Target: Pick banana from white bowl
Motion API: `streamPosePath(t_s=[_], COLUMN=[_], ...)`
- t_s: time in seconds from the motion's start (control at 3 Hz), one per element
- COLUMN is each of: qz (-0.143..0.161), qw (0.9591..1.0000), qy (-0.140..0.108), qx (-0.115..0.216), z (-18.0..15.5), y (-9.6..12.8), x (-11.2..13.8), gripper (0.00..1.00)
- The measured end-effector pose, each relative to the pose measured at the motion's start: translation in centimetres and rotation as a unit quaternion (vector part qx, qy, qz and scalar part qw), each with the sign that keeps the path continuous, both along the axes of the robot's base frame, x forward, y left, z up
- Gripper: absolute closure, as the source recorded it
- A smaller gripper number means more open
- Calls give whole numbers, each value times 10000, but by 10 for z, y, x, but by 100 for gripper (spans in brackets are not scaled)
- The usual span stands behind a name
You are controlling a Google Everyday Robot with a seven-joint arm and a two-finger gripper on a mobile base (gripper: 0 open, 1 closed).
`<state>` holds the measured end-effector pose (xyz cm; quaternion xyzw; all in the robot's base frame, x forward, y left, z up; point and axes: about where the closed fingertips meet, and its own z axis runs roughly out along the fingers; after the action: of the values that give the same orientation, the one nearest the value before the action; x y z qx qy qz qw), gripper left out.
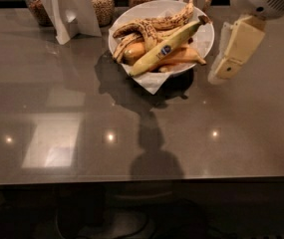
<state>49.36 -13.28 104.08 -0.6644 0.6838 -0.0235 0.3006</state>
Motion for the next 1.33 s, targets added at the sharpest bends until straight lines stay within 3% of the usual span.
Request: streamPosePath(t_s=[0.67, 1.0, 1.33], qz=[877, 1022, 1025], qw=[9956, 9933, 9923], qy=[127, 112, 14], qx=[-287, -523, -688], z=[-17, -33, -48], y=[66, 83, 89], x=[32, 51, 70], gripper=[0, 2, 21])
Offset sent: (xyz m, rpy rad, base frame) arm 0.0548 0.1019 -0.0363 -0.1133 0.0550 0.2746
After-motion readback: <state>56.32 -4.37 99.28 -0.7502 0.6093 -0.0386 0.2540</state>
